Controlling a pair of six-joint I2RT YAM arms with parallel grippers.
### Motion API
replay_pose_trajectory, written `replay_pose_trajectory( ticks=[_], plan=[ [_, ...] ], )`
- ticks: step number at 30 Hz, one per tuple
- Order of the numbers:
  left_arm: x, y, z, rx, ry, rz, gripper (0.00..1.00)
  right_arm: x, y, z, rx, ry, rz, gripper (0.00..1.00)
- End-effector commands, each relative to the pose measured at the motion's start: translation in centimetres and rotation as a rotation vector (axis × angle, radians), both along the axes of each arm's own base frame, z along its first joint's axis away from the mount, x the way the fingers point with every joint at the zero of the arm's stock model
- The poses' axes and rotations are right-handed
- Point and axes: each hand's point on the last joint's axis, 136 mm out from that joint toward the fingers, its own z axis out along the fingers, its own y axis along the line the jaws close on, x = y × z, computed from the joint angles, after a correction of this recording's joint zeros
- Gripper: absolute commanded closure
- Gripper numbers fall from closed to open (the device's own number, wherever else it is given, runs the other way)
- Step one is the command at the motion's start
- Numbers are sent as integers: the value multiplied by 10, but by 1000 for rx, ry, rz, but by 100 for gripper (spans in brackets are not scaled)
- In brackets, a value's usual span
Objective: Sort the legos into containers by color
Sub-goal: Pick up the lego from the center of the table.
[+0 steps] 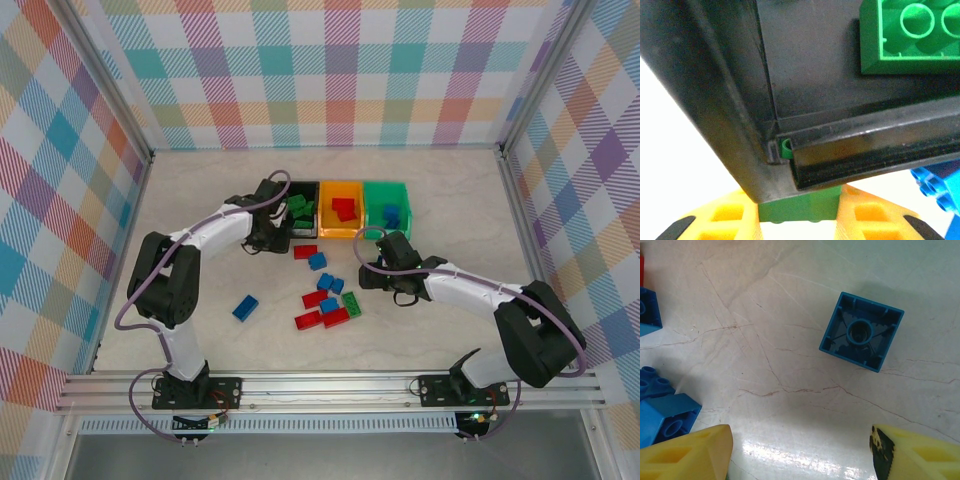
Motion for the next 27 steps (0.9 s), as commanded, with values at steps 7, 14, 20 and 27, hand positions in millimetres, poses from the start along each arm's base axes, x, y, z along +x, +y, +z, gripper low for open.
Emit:
replay_pose_trajectory(
  ticks=[7,14,20,27],
  plan=[
    [-32,-1,-16,-5,213,-43,75,5,2,9,31,-28,-13,27],
    [-41,7,-48,29,258,-15,77,4,3,10,35,-26,-8,27],
    [-45,22,-44,68,221,25,77,3,1,14,38,-39,-10,27],
    [-49,9,-21,-58,145,8,77,3,2,11,42,-32,-11,27]
  ],
)
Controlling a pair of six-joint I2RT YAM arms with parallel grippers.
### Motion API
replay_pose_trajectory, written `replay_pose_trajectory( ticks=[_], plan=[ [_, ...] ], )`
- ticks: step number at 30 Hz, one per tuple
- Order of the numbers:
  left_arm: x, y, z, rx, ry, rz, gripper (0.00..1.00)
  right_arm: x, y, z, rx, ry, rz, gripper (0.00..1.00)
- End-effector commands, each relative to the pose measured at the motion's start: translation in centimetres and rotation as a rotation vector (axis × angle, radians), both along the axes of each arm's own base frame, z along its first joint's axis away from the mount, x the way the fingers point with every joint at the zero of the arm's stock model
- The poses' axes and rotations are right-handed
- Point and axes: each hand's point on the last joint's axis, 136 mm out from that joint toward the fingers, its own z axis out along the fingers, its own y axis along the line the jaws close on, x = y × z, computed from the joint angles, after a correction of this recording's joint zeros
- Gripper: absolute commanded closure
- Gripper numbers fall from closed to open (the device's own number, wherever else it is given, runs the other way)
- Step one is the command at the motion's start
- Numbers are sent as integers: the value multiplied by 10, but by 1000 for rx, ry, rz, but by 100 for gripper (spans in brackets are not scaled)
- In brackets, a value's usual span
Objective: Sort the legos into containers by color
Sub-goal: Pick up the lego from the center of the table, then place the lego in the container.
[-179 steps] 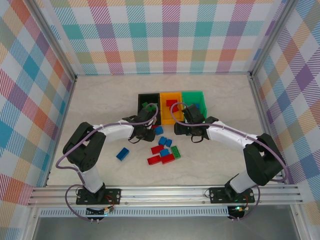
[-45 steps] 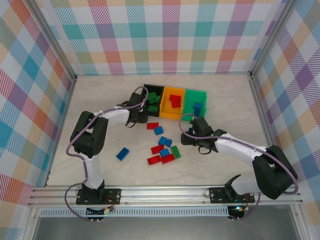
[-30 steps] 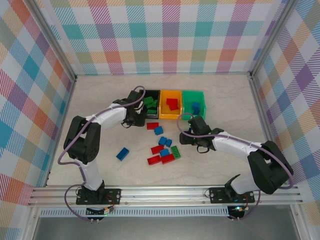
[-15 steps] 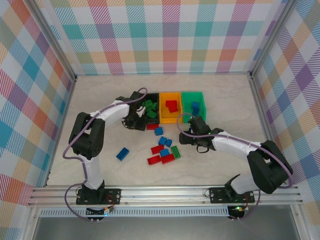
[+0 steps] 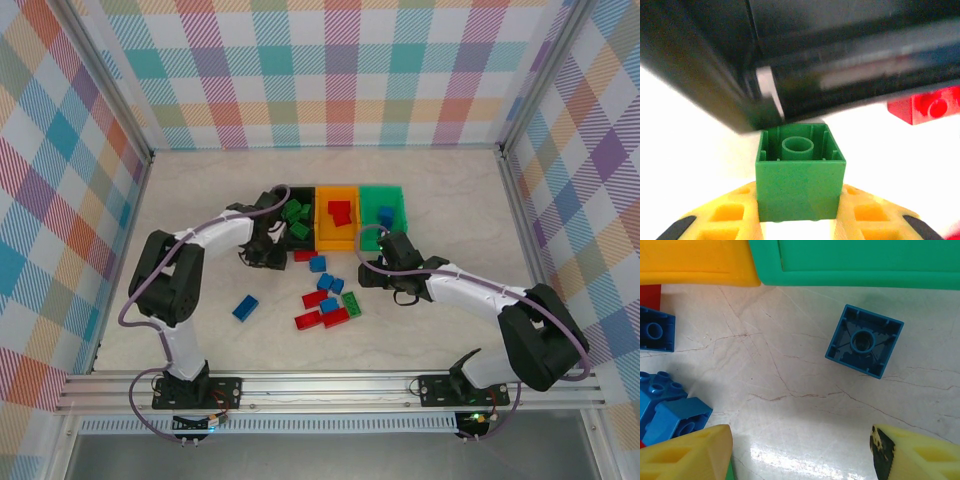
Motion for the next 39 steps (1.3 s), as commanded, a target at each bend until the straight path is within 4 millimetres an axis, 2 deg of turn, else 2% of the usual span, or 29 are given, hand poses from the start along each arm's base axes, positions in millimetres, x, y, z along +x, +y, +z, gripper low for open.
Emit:
replay_pose_trajectory(
  ticks=[1,9,14,20,24,26,31,35,39],
  plan=[
    [-5,-6,17,-80,-31,10,77,1,1,3,26,-6,-9,27],
    [-2,-8,61,-160,-182,25,76,2,3,2,30,-5,-8,27],
    [14,-14,96,-210,-309,32,76,2,5,0,39,4,-5,27],
    [51,-12,99,-127,-339,54,75,1,7,4,57,1,-2,27],
    [73,-19,97,-114,-346,58,69,-2,3,5,47,1,-7,27],
    [80,-21,97,-117,-348,67,51,-4,1,6,42,2,-7,26],
    [73,-20,101,-140,-377,81,34,-8,-3,4,28,10,-13,26],
    [60,-14,110,-176,-448,93,33,-11,3,4,49,34,10,26],
    [42,-6,105,-194,-482,103,33,-21,13,6,92,78,64,26]
  ],
)
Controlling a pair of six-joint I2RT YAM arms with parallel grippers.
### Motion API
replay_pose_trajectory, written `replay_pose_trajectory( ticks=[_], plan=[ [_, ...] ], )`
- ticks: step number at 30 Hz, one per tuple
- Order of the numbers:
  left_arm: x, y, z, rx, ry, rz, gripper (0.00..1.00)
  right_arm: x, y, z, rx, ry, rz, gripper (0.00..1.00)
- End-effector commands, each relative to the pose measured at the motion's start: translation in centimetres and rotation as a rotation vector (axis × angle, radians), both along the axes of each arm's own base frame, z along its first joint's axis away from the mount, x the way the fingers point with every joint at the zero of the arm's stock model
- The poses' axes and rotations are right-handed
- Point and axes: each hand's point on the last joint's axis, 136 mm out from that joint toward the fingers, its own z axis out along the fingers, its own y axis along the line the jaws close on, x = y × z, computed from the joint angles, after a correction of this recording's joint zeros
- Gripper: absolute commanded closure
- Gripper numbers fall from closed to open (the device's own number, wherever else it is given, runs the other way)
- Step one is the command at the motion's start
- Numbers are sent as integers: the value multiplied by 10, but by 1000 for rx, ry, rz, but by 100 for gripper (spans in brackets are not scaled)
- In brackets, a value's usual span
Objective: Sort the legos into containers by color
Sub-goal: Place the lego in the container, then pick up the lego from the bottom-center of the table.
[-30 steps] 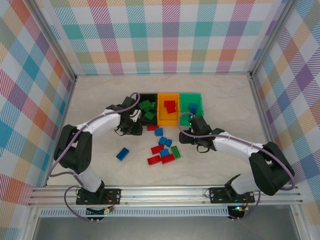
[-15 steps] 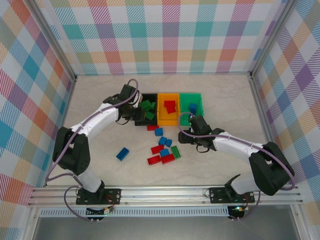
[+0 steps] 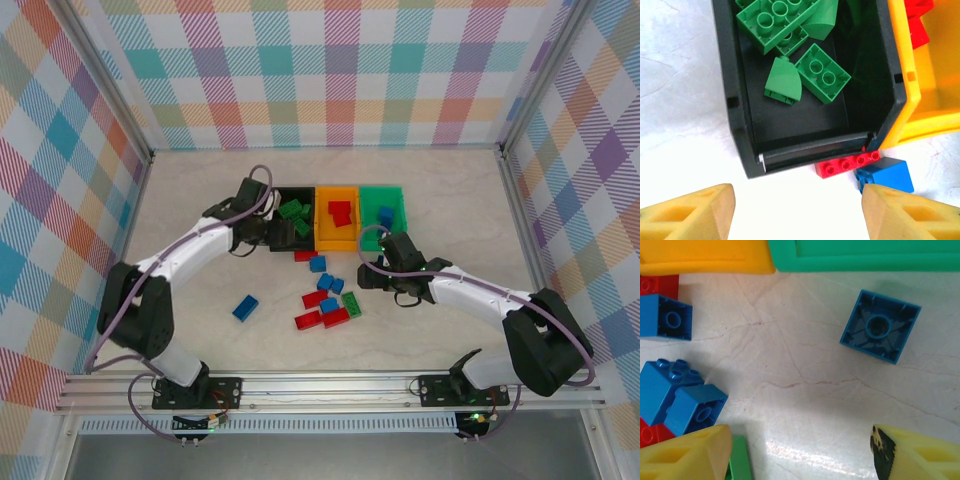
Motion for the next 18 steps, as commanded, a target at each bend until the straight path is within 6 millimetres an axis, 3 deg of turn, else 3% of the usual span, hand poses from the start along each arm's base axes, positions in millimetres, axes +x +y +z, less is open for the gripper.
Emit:
replay_pose_trajectory(
  ticks=[1,11,18],
  plan=[
    [-3,7,8,-33,-82,36,33,-14,10,4,46,58,62,26],
    [-35,22,-16,-90,-139,91,33,-70,33,-11,14,187,224,28],
    [-41,24,-23,-90,-122,93,33,-69,54,-19,-35,177,264,30]
  ],
)
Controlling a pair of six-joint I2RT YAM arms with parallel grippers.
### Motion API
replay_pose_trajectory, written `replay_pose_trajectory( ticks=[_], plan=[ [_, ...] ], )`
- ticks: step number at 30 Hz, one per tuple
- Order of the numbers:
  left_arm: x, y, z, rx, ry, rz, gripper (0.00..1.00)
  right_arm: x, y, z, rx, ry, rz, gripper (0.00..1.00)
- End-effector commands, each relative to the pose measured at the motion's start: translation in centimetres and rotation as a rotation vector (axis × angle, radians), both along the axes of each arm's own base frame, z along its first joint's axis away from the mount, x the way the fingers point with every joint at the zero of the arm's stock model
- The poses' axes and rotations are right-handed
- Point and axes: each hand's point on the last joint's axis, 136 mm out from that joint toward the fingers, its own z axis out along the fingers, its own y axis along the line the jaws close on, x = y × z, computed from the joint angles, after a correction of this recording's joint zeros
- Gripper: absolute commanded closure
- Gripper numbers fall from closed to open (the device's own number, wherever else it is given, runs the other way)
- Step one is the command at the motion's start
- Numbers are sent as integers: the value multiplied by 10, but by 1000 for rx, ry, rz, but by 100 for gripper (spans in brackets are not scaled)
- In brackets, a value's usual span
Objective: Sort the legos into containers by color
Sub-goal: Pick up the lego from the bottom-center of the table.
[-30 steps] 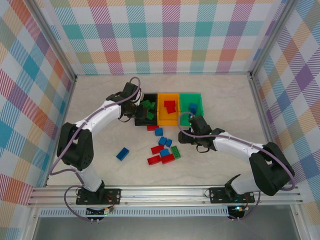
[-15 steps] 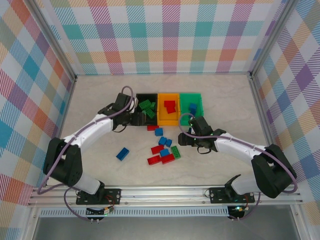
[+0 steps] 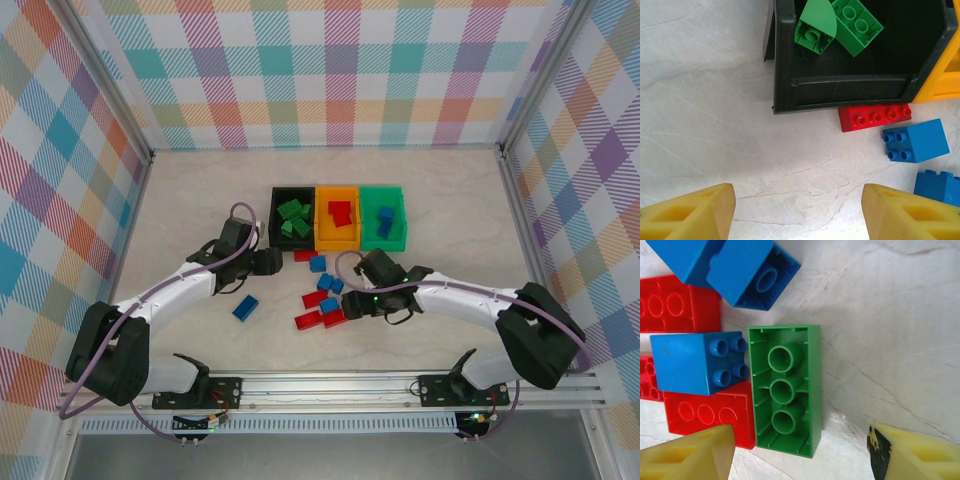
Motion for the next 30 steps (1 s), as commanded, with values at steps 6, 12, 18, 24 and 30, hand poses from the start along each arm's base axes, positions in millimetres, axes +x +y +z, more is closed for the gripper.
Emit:
replay_pose_trajectory(
  ticks=[6,12,18,24,30],
  plan=[
    [2,2,10,-25,-44,20,33,12,14,0,-49,-25,6,33],
    [-2,2,5,-25,-36,17,33,11,-2,-14,-129,-19,-24,39],
    [-3,3,3,-23,-36,21,33,12,-8,-18,-151,-24,-50,54],
    [-4,4,2,-31,-36,30,33,18,-1,-8,-118,-50,-50,65],
    [-9,8,2,-17,-27,38,33,31,3,11,-83,-105,-63,66]
  ],
)
